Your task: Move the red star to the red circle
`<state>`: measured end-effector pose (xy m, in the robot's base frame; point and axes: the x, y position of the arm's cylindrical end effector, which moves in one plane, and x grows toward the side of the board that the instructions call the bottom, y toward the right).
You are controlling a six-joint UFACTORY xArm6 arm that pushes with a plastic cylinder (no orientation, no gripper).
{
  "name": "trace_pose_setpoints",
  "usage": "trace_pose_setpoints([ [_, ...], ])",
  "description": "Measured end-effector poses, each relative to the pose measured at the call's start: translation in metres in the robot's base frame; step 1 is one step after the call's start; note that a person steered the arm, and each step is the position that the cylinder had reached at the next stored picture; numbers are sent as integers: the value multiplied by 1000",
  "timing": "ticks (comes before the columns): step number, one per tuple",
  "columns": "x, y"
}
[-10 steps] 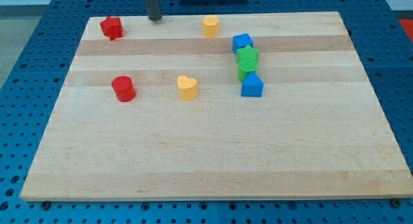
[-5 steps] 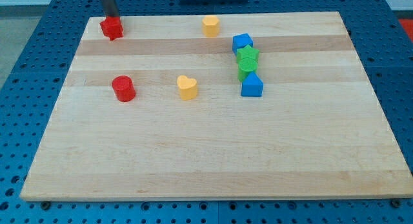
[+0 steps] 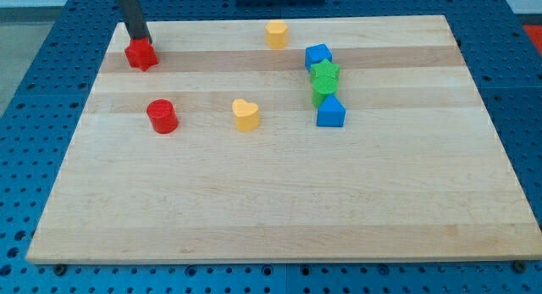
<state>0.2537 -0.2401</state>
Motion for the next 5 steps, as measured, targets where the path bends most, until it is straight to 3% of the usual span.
trace_pose_setpoints([
  [5, 47, 13],
])
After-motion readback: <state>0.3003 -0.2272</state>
